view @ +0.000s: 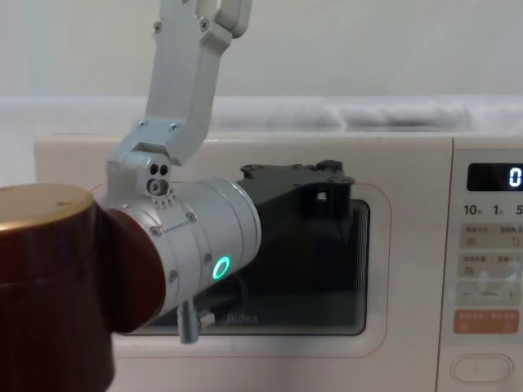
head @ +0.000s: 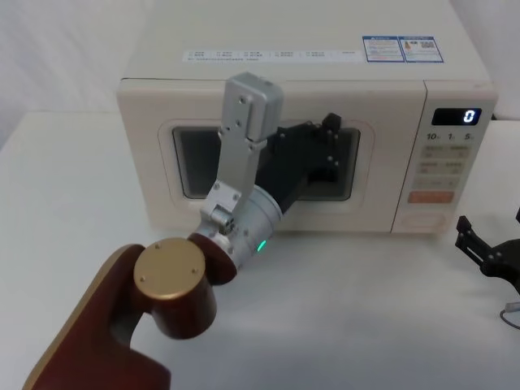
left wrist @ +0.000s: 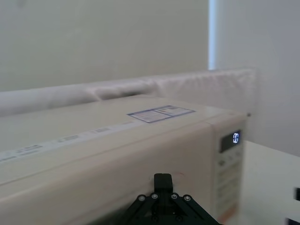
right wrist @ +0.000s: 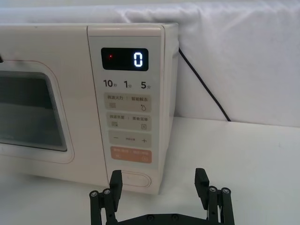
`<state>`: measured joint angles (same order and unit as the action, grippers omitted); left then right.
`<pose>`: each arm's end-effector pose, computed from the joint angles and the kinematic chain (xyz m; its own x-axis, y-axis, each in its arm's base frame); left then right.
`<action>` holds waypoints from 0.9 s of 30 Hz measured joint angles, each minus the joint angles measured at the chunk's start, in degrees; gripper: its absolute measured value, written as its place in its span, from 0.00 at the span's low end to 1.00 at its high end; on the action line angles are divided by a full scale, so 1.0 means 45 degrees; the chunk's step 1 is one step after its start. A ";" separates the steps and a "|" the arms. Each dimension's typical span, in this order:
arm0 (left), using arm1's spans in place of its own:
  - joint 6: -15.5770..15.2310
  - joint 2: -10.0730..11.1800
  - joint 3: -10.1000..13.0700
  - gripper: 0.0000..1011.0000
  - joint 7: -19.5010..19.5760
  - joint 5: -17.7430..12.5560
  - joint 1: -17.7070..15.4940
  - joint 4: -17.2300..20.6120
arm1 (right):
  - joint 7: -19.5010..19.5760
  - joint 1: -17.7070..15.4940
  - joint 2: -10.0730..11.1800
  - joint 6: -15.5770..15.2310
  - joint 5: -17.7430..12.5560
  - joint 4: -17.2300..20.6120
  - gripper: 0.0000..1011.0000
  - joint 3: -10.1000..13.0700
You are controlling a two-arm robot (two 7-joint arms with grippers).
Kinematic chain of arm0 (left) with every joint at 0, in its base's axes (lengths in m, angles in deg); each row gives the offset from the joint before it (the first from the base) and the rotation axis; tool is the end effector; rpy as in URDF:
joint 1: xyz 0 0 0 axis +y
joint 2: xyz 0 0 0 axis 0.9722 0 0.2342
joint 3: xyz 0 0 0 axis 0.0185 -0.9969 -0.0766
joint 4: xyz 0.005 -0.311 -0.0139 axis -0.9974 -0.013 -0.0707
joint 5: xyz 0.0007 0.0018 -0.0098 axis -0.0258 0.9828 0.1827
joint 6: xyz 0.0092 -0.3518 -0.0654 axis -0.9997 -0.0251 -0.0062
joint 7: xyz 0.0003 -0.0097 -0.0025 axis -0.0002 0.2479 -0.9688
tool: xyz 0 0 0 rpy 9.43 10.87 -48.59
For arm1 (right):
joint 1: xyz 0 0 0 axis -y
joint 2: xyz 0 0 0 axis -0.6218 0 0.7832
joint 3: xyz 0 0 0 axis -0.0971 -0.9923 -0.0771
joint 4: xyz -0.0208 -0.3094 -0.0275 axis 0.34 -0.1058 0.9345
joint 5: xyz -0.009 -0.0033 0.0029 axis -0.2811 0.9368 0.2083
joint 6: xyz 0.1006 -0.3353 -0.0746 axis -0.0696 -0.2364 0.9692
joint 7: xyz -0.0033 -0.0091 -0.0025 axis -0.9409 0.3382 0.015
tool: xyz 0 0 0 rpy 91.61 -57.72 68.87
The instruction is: Press the button to open the microwave door with one hand; close the microwave door with the other hand.
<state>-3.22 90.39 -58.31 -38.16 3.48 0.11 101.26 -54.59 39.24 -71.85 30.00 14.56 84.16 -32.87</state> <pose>0.4098 -0.1173 -0.2113 0.5773 0.8130 0.0758 -0.8018 0.5819 -0.1360 0.3111 -0.0307 -0.2820 0.2214 -0.9752 -0.0006 0.9750 0.2213 -0.0207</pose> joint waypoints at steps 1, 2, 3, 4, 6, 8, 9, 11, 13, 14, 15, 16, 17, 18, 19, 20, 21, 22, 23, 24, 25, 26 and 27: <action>-0.0054 0.0110 0.0056 0.00 0.0093 0.0028 0.0155 0.0232 | 0.0000 0.0000 0.0000 0.0000 0.0000 -0.0001 0.99 0.0000; -0.0070 0.0174 0.0085 0.00 0.0129 0.0035 0.0255 0.0359 | 0.0000 0.0000 0.0000 0.0000 0.0000 0.0000 0.99 0.0001; -0.0089 0.0234 0.0121 0.00 0.0164 0.0042 0.0352 0.0498 | 0.0000 0.0000 0.0000 0.0000 0.0000 0.0000 0.99 0.0000; -0.0107 0.0287 0.0152 0.00 0.0193 0.0052 0.0431 0.0602 | 0.0000 0.0001 0.0000 0.0000 0.0000 0.0000 0.99 0.0000; -0.0134 0.0394 0.0210 0.00 0.0246 0.0066 0.0608 0.0834 | -0.0001 0.0000 0.0000 0.0000 0.0000 0.0000 0.99 0.0001; -0.0173 0.0545 0.0305 0.00 0.0307 0.0078 0.0885 0.1154 | -0.0001 0.0000 0.0000 0.0000 0.0000 0.0000 0.99 0.0001; -0.0192 0.0626 0.0359 0.00 0.0336 0.0083 0.1059 0.1345 | -0.0001 0.0000 0.0000 0.0000 0.0000 0.0000 0.99 0.0000; -0.0222 0.0723 0.0425 0.00 0.0362 0.0095 0.1244 0.1568 | 0.0000 0.0000 0.0000 0.0000 0.0000 0.0000 0.99 0.0000; -0.0269 0.0829 0.0466 0.00 0.0370 0.0128 0.1525 0.1885 | 0.0000 0.0001 0.0000 0.0000 0.0000 0.0000 0.99 0.0001; -0.0301 0.0893 0.0483 0.00 0.0362 0.0146 0.1703 0.2084 | -0.0001 0.0000 0.0000 0.0000 0.0000 0.0000 0.99 0.0001; -0.0318 0.0925 0.0486 0.00 0.0352 0.0153 0.1793 0.2178 | -0.0001 0.0000 0.0000 0.0000 0.0000 0.0000 0.99 0.0000; -0.0330 0.0959 0.0488 0.00 0.0338 0.0158 0.1892 0.2283 | -0.0001 0.0000 0.0000 0.0000 0.0000 0.0000 0.99 0.0000; -0.0350 0.0992 0.0490 0.00 0.0320 0.0160 0.1980 0.2374 | -0.0001 0.0000 0.0000 0.0000 0.0000 0.0000 0.99 0.0001; -0.0363 0.1026 0.0485 0.00 0.0300 0.0161 0.2066 0.2460 | -0.0001 0.0001 0.0000 0.0000 0.0000 0.0000 0.99 0.0000; -0.0386 0.1086 0.0460 0.00 0.0247 0.0160 0.2227 0.2596 | -0.0001 0.0000 0.0000 0.0000 0.0000 0.0000 0.99 0.0000; -0.0401 0.1120 0.0442 0.00 0.0216 0.0154 0.2311 0.2660 | -0.0001 0.0000 0.0000 0.0000 0.0000 0.0000 0.99 0.0000; -0.0414 0.1155 0.0418 0.00 0.0182 0.0143 0.2397 0.2718 | -0.0001 0.0000 0.0001 0.0000 0.0000 0.0000 0.99 0.0000; -0.0452 0.1226 0.0342 0.00 0.0109 0.0116 0.2554 0.2835 | 0.0000 0.0000 0.0000 0.0000 0.0000 0.0000 0.99 0.0001; -0.0473 0.1263 0.0305 0.00 0.0078 0.0102 0.2637 0.2892 | -0.0001 0.0000 0.0000 0.0000 0.0000 0.0000 0.99 0.0000; -0.0512 0.1338 0.0226 0.00 0.0017 0.0064 0.2784 0.2976 | 0.0000 0.0000 0.0000 0.0000 0.0000 0.0000 0.99 0.0001; -0.0512 0.1338 0.0226 0.00 0.0017 0.0064 0.2784 0.2976 | -0.0001 0.0000 0.0000 0.0000 0.0000 0.0000 0.99 0.0000; -0.0553 0.1422 0.0116 0.00 -0.0067 0.0009 0.2941 0.3079 | -0.0001 0.0001 0.0000 0.0000 0.0000 0.0000 0.99 0.0000; -0.0586 0.1500 0.0004 0.00 -0.0145 -0.0046 0.3108 0.3188 | -0.0001 0.0001 0.0000 0.0000 0.0000 0.0000 0.99 0.0000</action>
<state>-5.85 97.13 -58.29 -38.81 3.27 14.09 115.60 -54.59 39.24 -71.85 30.00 14.56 84.16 -32.87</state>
